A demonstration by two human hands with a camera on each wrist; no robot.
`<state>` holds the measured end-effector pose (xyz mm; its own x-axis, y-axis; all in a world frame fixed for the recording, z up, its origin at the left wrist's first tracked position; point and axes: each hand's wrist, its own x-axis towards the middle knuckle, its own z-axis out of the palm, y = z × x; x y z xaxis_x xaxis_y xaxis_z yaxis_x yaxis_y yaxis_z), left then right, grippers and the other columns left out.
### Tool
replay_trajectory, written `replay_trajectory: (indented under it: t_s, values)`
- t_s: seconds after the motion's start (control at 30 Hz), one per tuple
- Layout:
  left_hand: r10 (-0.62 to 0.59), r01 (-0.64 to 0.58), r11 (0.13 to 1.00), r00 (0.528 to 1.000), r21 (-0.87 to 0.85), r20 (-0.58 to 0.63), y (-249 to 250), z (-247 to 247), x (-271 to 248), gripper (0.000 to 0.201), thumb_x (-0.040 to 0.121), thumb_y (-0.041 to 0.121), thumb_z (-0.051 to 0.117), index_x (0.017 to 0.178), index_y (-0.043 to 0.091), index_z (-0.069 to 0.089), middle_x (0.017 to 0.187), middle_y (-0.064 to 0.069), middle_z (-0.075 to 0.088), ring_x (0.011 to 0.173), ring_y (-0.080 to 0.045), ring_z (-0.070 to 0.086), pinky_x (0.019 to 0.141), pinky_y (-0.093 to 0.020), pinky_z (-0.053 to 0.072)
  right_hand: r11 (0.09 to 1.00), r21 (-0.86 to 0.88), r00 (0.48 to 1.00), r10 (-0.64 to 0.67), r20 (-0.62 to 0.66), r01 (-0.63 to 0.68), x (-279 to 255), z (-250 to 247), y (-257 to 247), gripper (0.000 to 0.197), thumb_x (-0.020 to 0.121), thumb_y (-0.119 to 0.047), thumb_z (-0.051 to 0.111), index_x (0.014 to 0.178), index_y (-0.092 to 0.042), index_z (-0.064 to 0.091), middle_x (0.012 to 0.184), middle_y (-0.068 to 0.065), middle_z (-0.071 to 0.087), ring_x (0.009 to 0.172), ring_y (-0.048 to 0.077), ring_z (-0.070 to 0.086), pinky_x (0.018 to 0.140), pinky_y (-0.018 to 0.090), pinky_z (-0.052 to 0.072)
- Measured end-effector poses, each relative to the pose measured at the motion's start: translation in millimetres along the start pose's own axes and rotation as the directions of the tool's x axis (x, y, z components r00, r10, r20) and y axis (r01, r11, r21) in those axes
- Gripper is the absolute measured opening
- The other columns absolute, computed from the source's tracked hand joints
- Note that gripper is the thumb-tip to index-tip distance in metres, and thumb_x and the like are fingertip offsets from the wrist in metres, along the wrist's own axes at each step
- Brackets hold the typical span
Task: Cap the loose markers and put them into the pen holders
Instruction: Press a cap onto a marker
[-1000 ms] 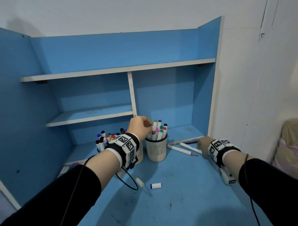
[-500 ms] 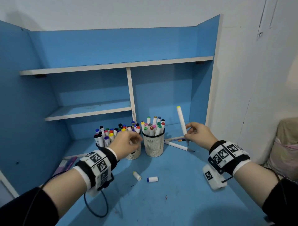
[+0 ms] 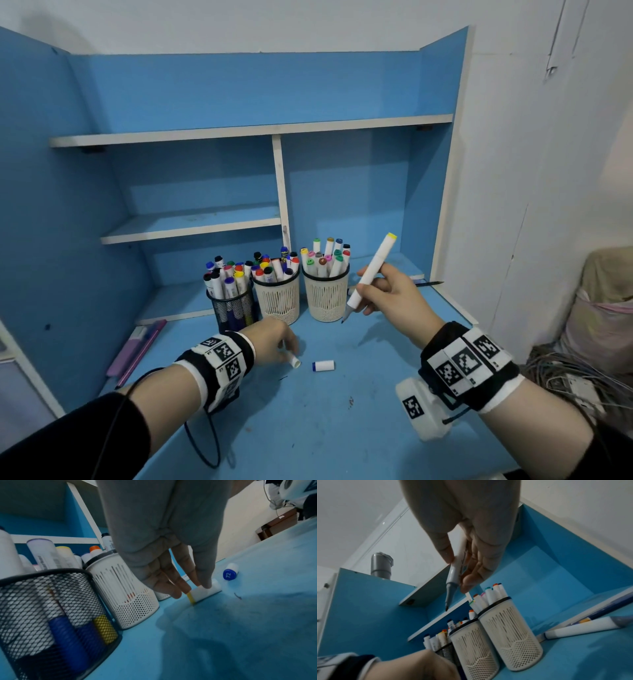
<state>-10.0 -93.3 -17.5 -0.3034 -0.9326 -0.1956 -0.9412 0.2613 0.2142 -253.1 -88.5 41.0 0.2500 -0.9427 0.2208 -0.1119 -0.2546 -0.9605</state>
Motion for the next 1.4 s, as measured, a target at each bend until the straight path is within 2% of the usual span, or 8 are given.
replay_trajectory:
  t_s: [0.2, 0.43, 0.6, 0.73, 0.87, 1.07, 1.27, 1.4]
  values:
    - [-0.008, 0.008, 1.0, 1.0, 0.016, 0.002, 3.2, 3.0, 3.6, 0.024, 0.081, 0.04, 0.07, 0.092, 0.018, 0.073, 0.079, 0.012, 0.06, 0.065, -0.001, 0.049, 0.057, -0.009, 0.037, 0.994, 0.108, 0.998, -0.004, -0.057, 0.01, -10.6, 3.1, -1.1, 0.006, 0.092, -0.006, 0.056, 0.093, -0.012, 0.058, 0.08, 0.014, 0.067, 0.063, 0.019, 0.065, 0.063, 0.027, 0.054]
    - [-0.033, 0.032, 0.998, 0.999, 0.055, 0.011, 2.9, 11.2, -1.5, 0.021, 0.079, 0.026, 0.071, 0.096, 0.015, 0.065, 0.076, 0.012, 0.052, 0.077, -0.011, 0.051, 0.062, -0.016, 0.04, 0.984, 0.178, 0.996, 0.01, -0.09, 0.006, -21.1, 4.4, 2.0, 0.01, 0.088, -0.006, 0.062, 0.097, -0.002, 0.063, 0.089, 0.02, 0.067, 0.062, 0.012, 0.063, 0.063, 0.023, 0.054]
    - [-0.04, 0.037, 0.999, 0.996, -0.039, -0.081, 6.9, 2.7, -12.5, 0.016, 0.078, 0.018, 0.071, 0.093, 0.016, 0.066, 0.085, 0.006, 0.057, 0.079, -0.01, 0.052, 0.063, -0.013, 0.04, 0.96, 0.28, 0.985, 0.053, -0.162, -0.006, -28.9, 4.1, 8.9, 0.041, 0.083, 0.003, 0.065, 0.119, -0.008, 0.048, 0.083, 0.012, 0.062, 0.065, 0.02, 0.066, 0.062, 0.03, 0.058]
    - [-0.012, -0.039, 0.974, 0.974, -0.222, -0.224, 22.6, -16.6, -26.3, 0.021, 0.072, 0.016, 0.078, 0.08, 0.019, 0.059, 0.077, 0.005, 0.058, 0.066, -0.005, 0.049, 0.058, -0.008, 0.038, 0.924, 0.382, 0.966, 0.068, -0.251, 0.034, -30.7, 2.4, 9.5, 0.068, 0.081, 0.008, 0.065, 0.135, -0.018, 0.032, 0.086, 0.013, 0.065, 0.068, 0.021, 0.069, 0.063, 0.035, 0.06]
    - [-0.026, -0.134, 0.911, 0.925, -0.391, -0.378, 43.8, -30.5, -46.2, 0.024, 0.067, 0.022, 0.083, 0.077, 0.023, 0.061, 0.076, 0.003, 0.061, 0.066, -0.007, 0.05, 0.06, -0.016, 0.042, 0.883, 0.461, 0.954, 0.054, -0.296, 0.093, -34.1, 2.0, 2.4, 0.092, 0.081, 0.01, 0.064, 0.144, -0.035, 0.016, 0.086, 0.017, 0.07, 0.07, 0.027, 0.07, 0.059, 0.032, 0.058]
    - [-0.094, -0.264, 0.795, 0.836, -0.546, -0.541, 64.4, -39.2, -70.8, 0.023, 0.066, 0.02, 0.084, 0.079, 0.028, 0.067, 0.075, 0.003, 0.067, 0.066, -0.004, 0.055, 0.065, -0.021, 0.049, 0.835, 0.521, 0.939, 0.018, -0.343, 0.175, -37.7, 5.7, -10.5, 0.077, 0.081, 0.008, 0.065, 0.135, -0.033, 0.028, 0.088, 0.021, 0.061, 0.066, 0.027, 0.067, 0.06, 0.031, 0.057]
    - [-0.129, -0.309, 0.721, 0.82, -0.62, -0.558, 70.3, -42.4, -78.6, 0.019, 0.068, 0.022, 0.082, 0.084, 0.022, 0.072, 0.083, -0.009, 0.07, 0.081, -0.031, 0.064, 0.076, -0.045, 0.054, 0.787, 0.578, 0.946, -0.023, -0.323, 0.216, -41.6, 12.5, -18.1, 0.064, 0.082, 0.008, 0.062, 0.129, -0.025, 0.032, 0.081, 0.018, 0.062, 0.064, 0.024, 0.068, 0.061, 0.031, 0.057]
    - [-0.136, -0.309, 0.747, 0.796, -0.589, -0.59, 75.6, -40.9, -81.7, 0.015, 0.07, 0.024, 0.081, 0.082, 0.028, 0.072, 0.078, 0.001, 0.071, 0.075, -0.018, 0.063, 0.072, -0.04, 0.056, 0.785, 0.581, 0.952, -0.033, -0.306, 0.214, -42.4, 17.8, -17.5, 0.049, 0.081, 0.008, 0.063, 0.11, -0.02, 0.036, 0.083, 0.02, 0.058, 0.066, 0.021, 0.068, 0.061, 0.03, 0.057]
